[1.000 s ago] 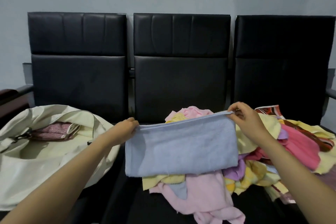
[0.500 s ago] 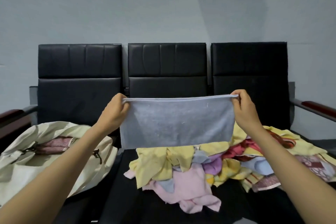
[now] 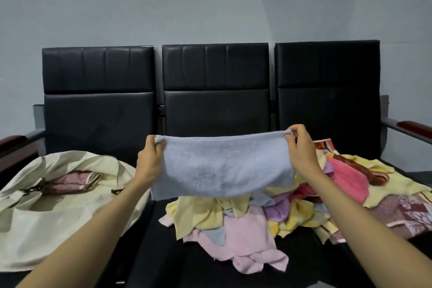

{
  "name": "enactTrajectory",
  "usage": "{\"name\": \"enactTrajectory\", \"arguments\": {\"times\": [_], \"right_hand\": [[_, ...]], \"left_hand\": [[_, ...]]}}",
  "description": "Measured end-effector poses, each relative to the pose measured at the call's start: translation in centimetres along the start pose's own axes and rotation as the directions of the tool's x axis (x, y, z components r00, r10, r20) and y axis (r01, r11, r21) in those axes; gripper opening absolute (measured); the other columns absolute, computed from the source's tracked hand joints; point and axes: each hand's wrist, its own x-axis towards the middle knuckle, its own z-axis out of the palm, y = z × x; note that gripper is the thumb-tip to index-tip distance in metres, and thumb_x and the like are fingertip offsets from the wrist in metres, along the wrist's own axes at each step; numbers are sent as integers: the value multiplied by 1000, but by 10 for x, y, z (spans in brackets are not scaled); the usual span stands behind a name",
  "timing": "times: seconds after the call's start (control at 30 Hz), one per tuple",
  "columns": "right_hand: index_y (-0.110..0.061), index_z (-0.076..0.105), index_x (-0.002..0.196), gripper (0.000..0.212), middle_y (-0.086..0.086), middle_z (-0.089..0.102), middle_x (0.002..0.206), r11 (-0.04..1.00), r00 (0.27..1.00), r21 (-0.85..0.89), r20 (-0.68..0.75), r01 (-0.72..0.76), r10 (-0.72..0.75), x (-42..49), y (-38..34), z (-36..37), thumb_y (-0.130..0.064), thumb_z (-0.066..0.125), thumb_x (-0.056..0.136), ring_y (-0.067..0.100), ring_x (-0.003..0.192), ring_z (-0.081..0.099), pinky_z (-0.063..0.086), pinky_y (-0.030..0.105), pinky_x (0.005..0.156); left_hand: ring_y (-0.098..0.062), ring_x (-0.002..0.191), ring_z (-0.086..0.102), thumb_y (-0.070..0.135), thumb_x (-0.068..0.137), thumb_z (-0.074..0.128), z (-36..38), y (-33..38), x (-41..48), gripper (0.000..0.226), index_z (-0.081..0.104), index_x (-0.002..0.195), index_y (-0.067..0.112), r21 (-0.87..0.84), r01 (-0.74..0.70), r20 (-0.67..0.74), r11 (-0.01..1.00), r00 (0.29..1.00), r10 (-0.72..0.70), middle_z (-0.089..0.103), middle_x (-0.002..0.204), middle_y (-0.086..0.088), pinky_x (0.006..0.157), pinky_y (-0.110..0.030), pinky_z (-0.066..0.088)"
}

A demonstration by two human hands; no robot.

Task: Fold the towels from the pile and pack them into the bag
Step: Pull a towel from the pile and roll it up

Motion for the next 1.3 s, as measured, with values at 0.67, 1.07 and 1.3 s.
{"name": "enactTrajectory", "arguments": {"times": [0.67, 1.07, 1.3], "right_hand": [[-12, 59, 125, 43, 6, 56, 125, 920, 718, -244, 694, 307, -55, -112, 32, 113, -36, 36, 98, 27, 118, 48, 37, 35, 100], [-1, 66, 106, 29, 12, 70, 97, 726, 729, 280, 538, -629, 424, -101, 31, 96, -16, 41, 102, 22, 81, 65, 53, 24, 70], [-19, 70, 97, 41, -2, 71, 93, 742, 621, 110, 636, -661, 459, -92, 58, 66, -56, 55, 90, 14, 87, 65, 51, 27, 75]], "left_hand": [[-31, 93, 53, 36, 101, 39, 16, -39, 0, 34, 39, 109, 2, 307, 194, 264, 932, 923, -279, 55, 112, -21, 66, -35, 33], [-39, 73, 63, 17, 101, 42, 129, 58, -48, 51, 16, 141, -2, 2, 395, 672, 919, 680, -293, 53, 111, -29, 50, -43, 58], [-32, 67, 67, 30, 103, 39, 165, 57, -63, 60, 7, 145, -1, -21, 441, 783, 898, 565, -259, 63, 92, -17, 55, -40, 60]]}}
